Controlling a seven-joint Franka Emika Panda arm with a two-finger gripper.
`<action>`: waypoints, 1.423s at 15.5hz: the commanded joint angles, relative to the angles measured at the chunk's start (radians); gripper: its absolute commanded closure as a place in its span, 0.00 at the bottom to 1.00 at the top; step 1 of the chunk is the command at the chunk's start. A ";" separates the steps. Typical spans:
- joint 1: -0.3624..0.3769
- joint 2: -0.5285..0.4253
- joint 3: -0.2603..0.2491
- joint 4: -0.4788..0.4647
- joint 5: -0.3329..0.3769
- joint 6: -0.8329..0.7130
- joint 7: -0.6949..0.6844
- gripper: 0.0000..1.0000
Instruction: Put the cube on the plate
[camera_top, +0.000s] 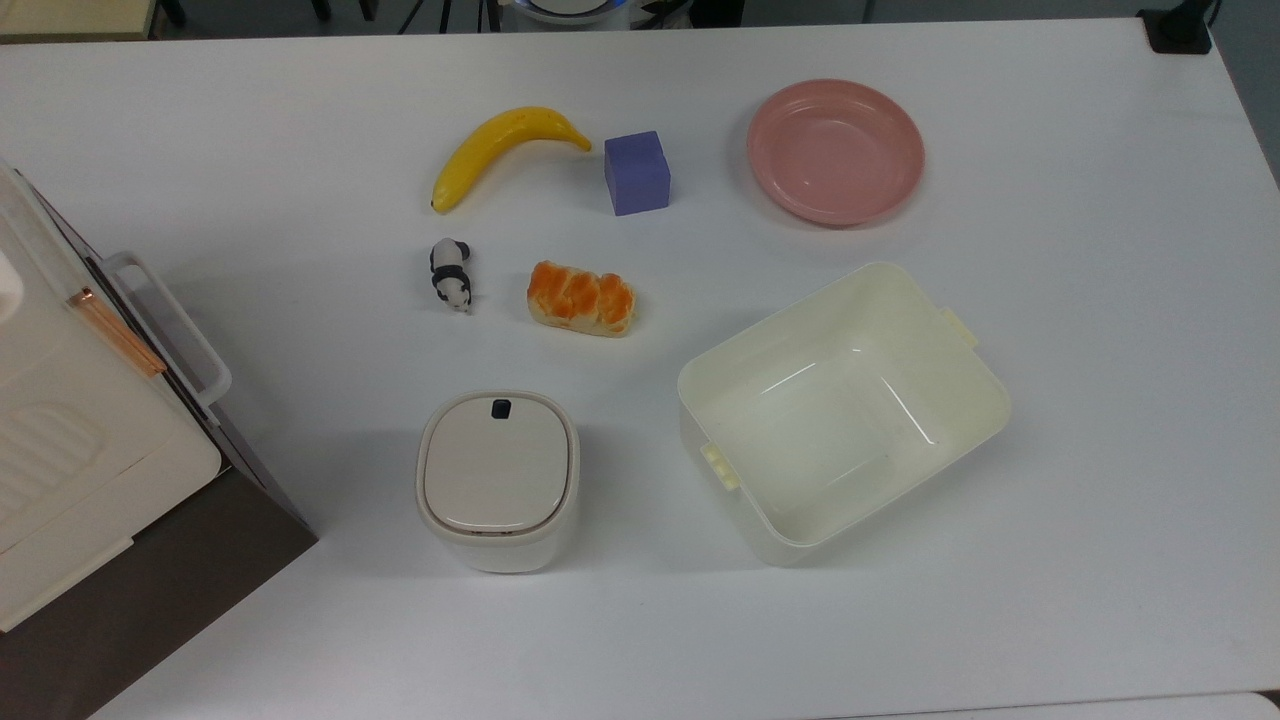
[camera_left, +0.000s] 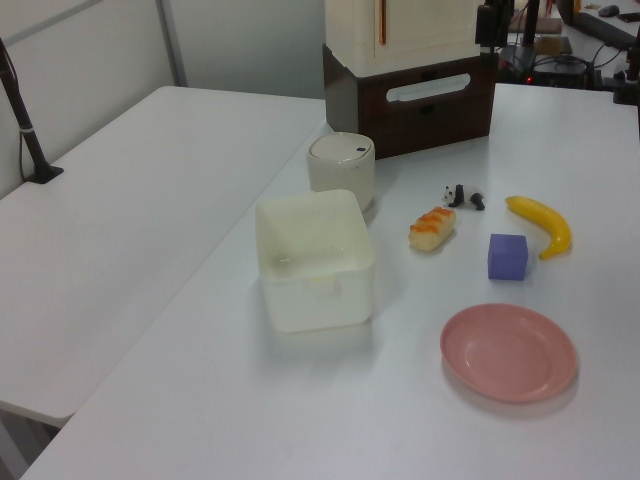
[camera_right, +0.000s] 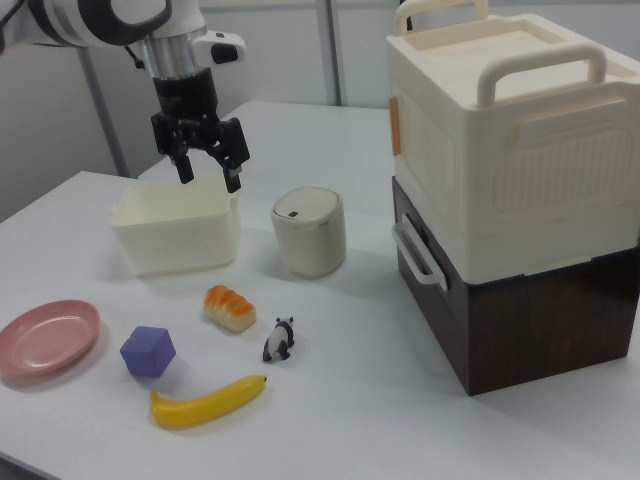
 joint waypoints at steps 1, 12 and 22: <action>0.012 -0.013 -0.009 -0.034 0.019 0.025 -0.019 0.00; 0.029 -0.013 0.002 -0.103 0.024 0.063 -0.056 0.00; 0.144 -0.013 0.002 -0.320 0.013 0.160 -0.104 0.00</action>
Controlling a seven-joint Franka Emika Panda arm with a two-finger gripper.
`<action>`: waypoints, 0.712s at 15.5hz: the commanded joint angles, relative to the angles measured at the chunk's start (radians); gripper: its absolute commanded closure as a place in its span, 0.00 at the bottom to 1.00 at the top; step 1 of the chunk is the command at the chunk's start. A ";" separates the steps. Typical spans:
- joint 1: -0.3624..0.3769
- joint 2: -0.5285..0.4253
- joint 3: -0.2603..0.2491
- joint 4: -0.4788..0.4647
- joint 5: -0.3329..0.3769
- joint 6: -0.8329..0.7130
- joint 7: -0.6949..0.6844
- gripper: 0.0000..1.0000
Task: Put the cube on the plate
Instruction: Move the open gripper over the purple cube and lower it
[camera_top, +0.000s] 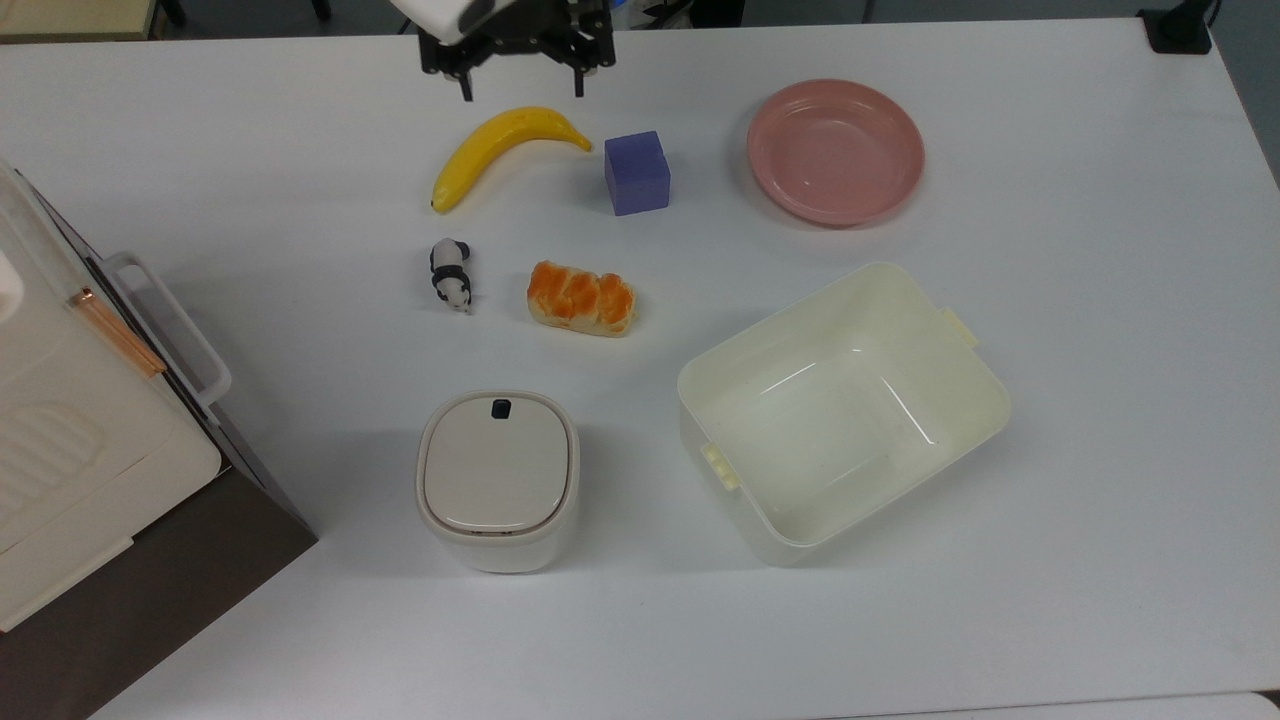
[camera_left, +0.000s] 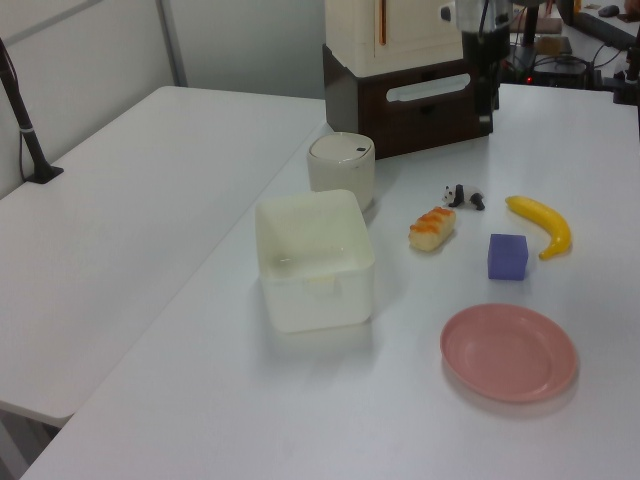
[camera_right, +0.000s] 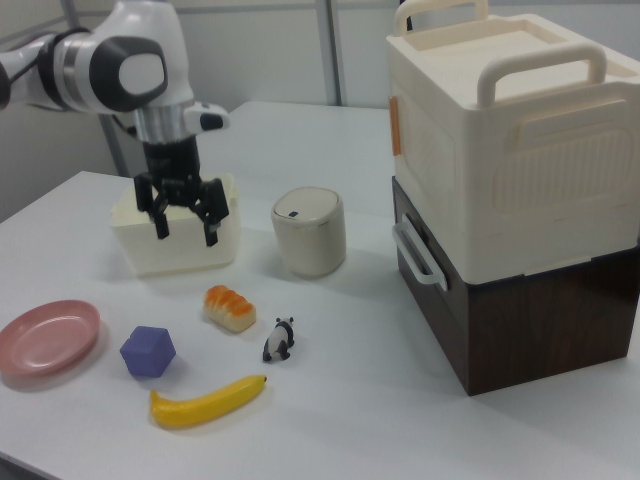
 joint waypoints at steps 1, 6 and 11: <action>0.059 -0.022 -0.008 -0.120 0.004 0.073 -0.066 0.00; 0.134 -0.002 -0.008 -0.246 -0.015 0.165 -0.066 0.00; 0.182 0.072 -0.006 -0.299 -0.039 0.241 -0.066 0.00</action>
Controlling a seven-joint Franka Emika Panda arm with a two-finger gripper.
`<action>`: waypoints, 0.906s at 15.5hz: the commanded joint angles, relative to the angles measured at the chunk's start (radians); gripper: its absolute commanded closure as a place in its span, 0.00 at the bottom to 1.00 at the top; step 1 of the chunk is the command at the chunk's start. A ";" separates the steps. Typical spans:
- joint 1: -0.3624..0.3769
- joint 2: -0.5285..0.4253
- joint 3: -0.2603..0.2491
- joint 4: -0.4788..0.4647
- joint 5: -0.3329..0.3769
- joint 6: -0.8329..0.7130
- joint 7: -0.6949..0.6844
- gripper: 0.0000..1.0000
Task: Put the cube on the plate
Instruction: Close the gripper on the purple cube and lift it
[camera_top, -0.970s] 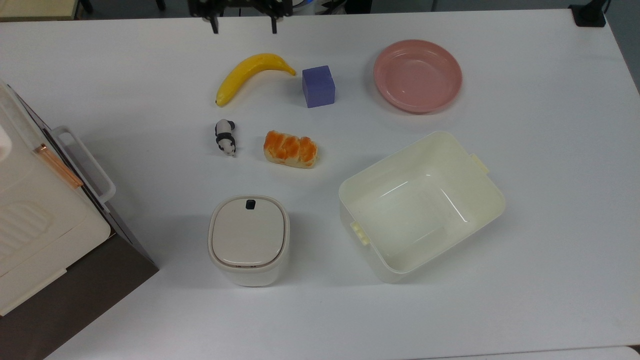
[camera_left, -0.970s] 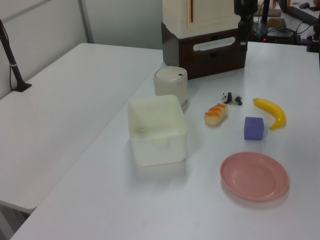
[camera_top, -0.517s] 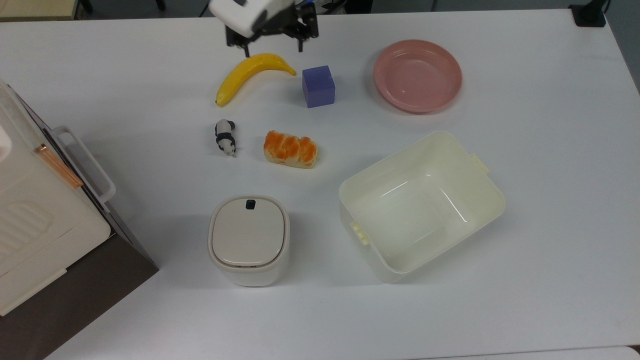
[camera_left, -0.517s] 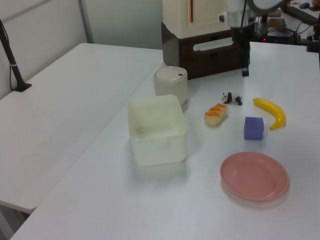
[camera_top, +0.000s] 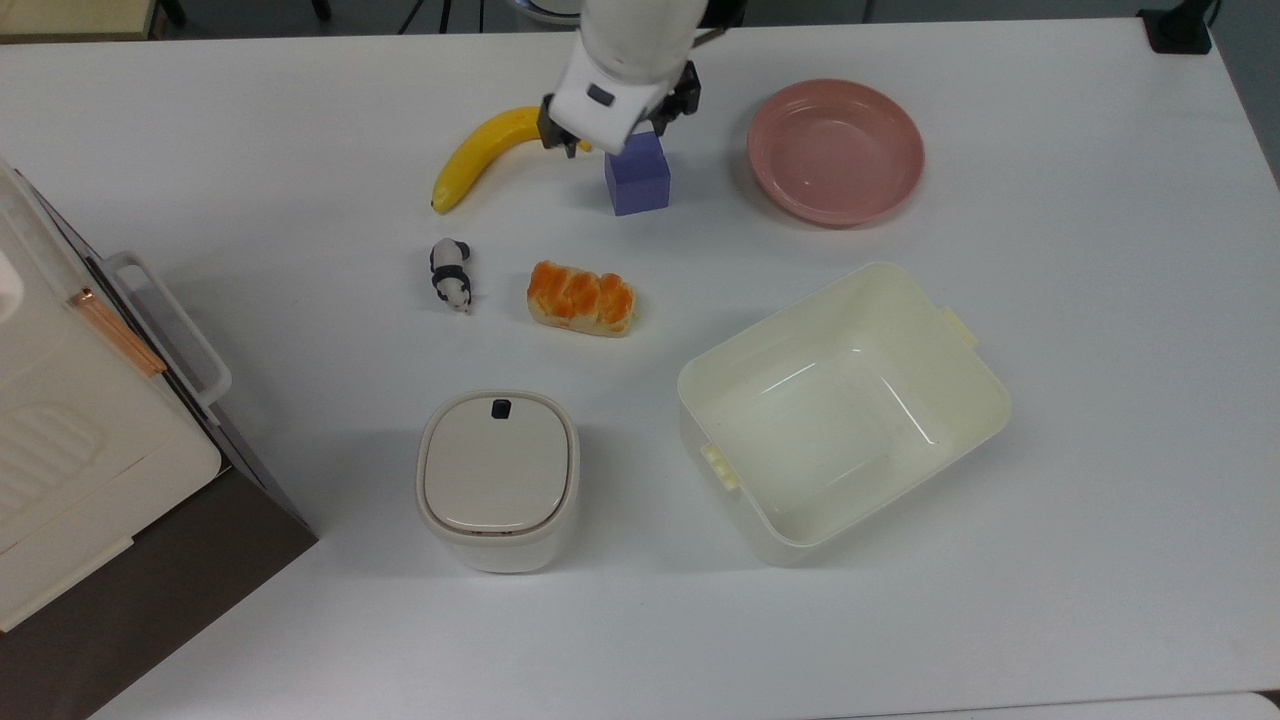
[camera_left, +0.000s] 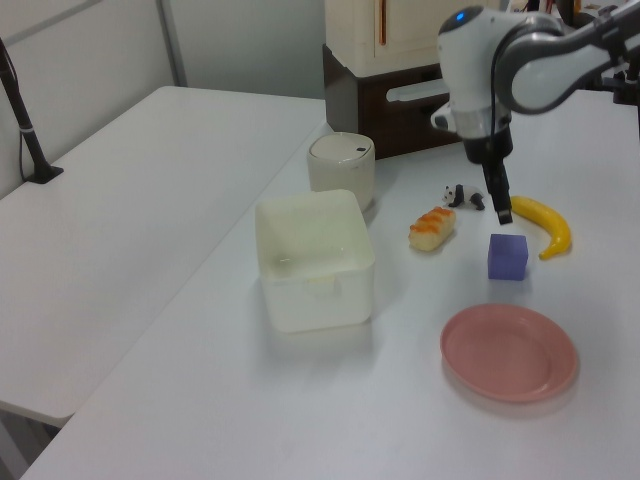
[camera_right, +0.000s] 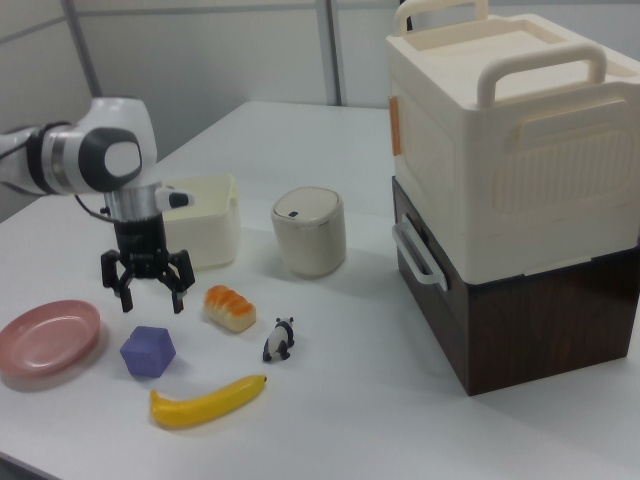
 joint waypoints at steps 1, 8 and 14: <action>0.022 0.038 -0.008 -0.037 -0.016 0.073 -0.024 0.00; 0.060 0.108 -0.006 -0.049 -0.024 0.108 -0.025 0.09; 0.080 0.107 -0.008 -0.043 -0.024 0.077 -0.019 0.76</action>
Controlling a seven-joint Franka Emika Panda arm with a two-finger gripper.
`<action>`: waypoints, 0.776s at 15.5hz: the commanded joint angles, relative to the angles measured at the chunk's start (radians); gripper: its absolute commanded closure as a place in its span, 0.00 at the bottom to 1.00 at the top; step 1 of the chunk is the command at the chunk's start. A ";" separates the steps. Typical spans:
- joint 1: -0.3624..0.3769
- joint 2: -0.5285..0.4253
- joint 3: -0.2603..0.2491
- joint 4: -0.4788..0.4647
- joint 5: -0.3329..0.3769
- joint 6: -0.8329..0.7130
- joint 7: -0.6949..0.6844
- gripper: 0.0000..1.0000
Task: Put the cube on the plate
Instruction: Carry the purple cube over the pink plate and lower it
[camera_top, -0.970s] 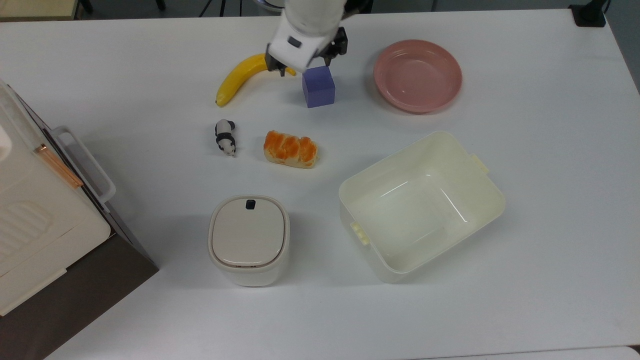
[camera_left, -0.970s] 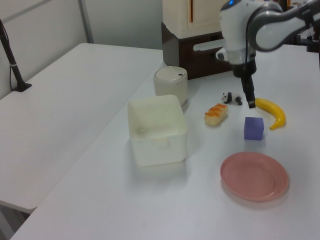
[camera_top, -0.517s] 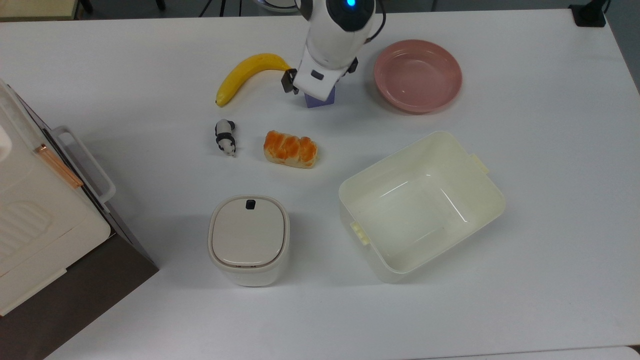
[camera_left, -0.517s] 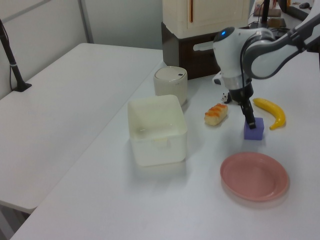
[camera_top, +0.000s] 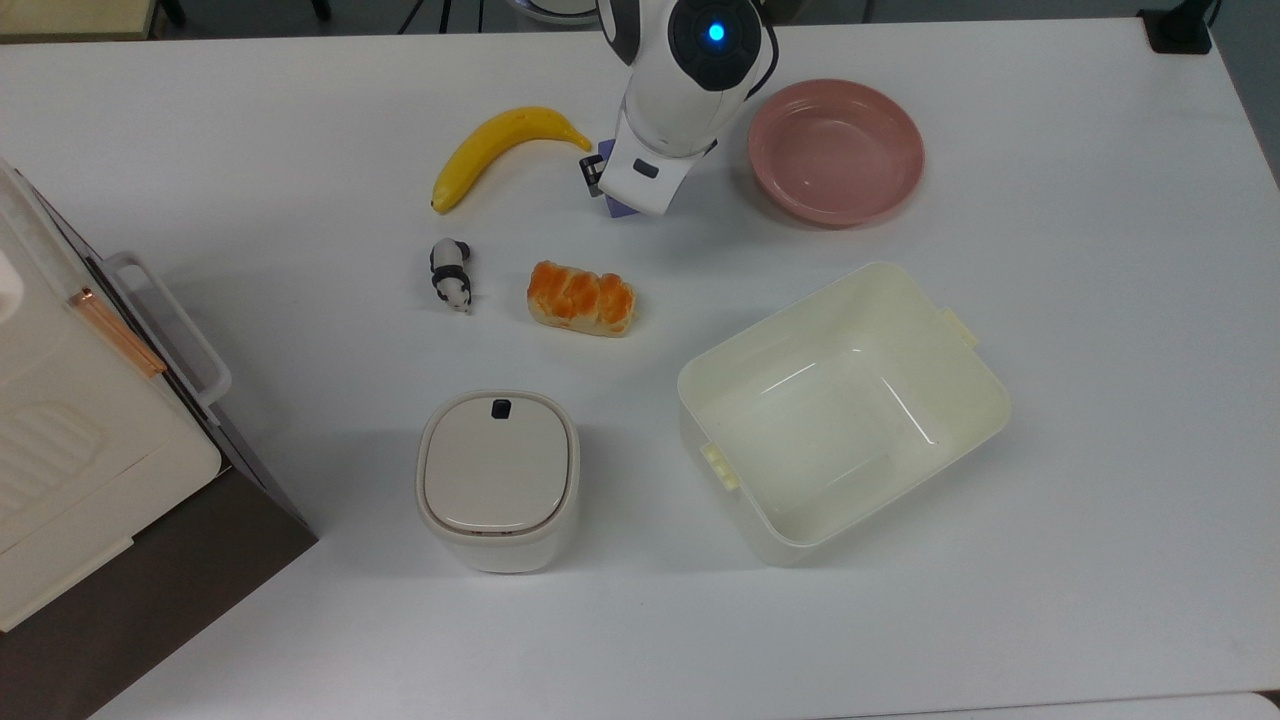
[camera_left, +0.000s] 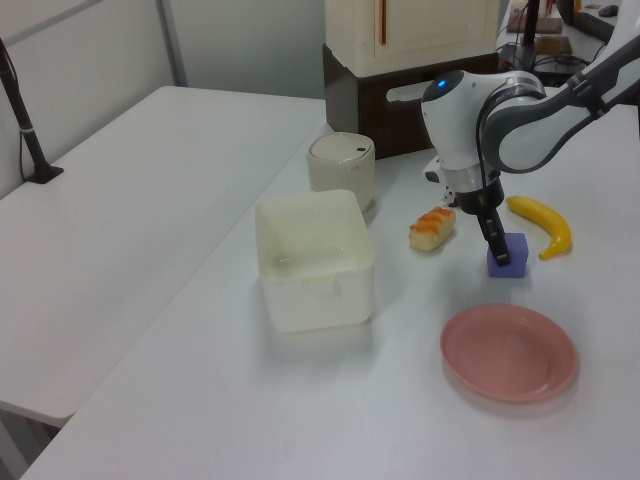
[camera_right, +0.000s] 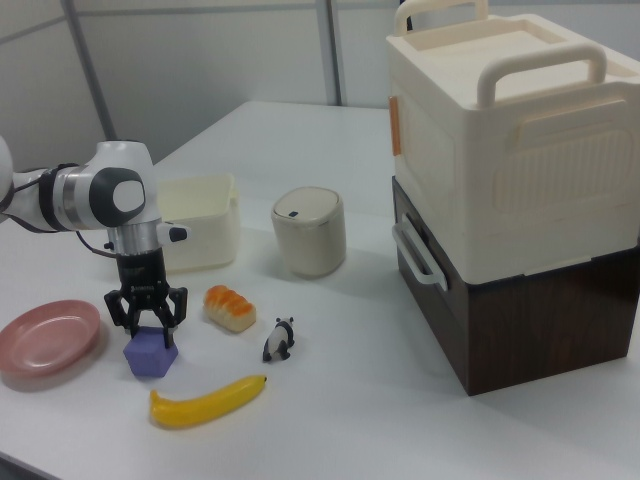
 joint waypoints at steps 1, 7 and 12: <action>0.033 -0.028 -0.008 -0.015 -0.014 -0.028 -0.003 0.76; 0.188 -0.048 0.004 0.063 -0.011 -0.072 0.095 0.76; 0.335 -0.049 0.004 0.094 -0.008 -0.058 0.202 0.71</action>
